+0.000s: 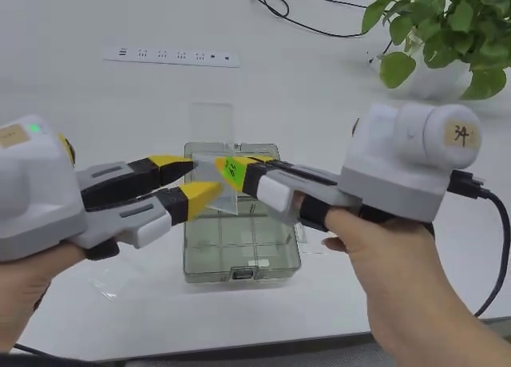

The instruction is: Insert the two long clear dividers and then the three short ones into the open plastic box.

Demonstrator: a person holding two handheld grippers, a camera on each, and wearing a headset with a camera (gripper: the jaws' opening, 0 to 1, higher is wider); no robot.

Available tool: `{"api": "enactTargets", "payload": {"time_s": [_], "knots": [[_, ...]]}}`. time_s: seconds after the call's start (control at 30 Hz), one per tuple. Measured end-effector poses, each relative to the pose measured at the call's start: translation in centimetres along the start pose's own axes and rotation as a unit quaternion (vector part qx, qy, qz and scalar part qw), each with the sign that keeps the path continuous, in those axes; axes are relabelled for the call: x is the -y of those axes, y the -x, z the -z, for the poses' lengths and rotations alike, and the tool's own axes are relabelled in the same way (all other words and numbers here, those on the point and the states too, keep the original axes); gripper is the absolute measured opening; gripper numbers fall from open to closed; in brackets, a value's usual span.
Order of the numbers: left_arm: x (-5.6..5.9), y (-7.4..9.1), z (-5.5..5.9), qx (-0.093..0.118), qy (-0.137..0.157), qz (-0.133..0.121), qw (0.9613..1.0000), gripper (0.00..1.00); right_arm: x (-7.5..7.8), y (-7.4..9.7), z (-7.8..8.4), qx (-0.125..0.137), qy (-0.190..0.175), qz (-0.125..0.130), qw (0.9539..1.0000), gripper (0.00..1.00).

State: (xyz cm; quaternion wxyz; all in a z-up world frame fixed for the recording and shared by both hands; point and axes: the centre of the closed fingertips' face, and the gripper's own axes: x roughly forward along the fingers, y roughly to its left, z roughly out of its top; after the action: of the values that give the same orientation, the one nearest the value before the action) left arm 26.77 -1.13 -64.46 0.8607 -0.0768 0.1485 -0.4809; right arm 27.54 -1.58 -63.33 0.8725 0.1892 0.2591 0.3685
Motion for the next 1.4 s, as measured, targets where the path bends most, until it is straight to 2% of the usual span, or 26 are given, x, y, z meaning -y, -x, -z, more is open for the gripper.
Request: {"api": "enactTargets", "payload": {"time_s": [0.27, 0.47, 0.7, 0.83, 0.97, 1.07, 1.3, 1.4], "knots": [[0.6, 0.0, 0.4, -0.006, -0.014, 0.009, 0.9998, 0.32, 0.1, 0.2, -0.2, -0.003, -0.001, 0.003, 1.0, 0.07], [0.3, 0.7, 1.0, -0.009, -0.016, 0.001, 0.9998, 0.38, 0.5, 0.7, -0.7, -0.004, -0.005, 0.009, 0.9999, 0.07], [-0.2, 1.9, 2.2, -0.024, -0.029, -0.002, 0.9993, 0.46, 2.5, 1.5, -1.3, -0.006, -0.019, 0.034, 0.9992, 0.07], [-0.4, 2.5, 2.9, -0.036, -0.043, -0.001, 0.9984, 0.56, 3.9, 2.0, -1.7, -0.008, -0.029, 0.052, 0.9982, 0.07], [-0.7, 3.1, 3.5, -0.043, -0.053, 0.002, 0.9977, 0.62, 4.8, 2.5, -1.8, -0.013, -0.048, 0.073, 0.9961, 0.07], [-0.9, 3.4, 4.0, -0.049, -0.062, 0.006, 0.9968, 0.7, 5.6, 2.8, -1.6, -0.02, -0.06, 0.089, 0.994, 0.07], [-1.2, 3.9, 5.3, -0.067, -0.074, 0.02, 0.9948, 0.88, 7.7, 3.4, -0.8, -0.054, -0.092, 0.126, 0.9862, 0.07], [-1.2, 4.0, 5.8, -0.072, -0.08, 0.031, 0.9938, 0.94, 8.8, 3.5, -0.5, -0.073, -0.094, 0.148, 0.9818, 0.07]]}}
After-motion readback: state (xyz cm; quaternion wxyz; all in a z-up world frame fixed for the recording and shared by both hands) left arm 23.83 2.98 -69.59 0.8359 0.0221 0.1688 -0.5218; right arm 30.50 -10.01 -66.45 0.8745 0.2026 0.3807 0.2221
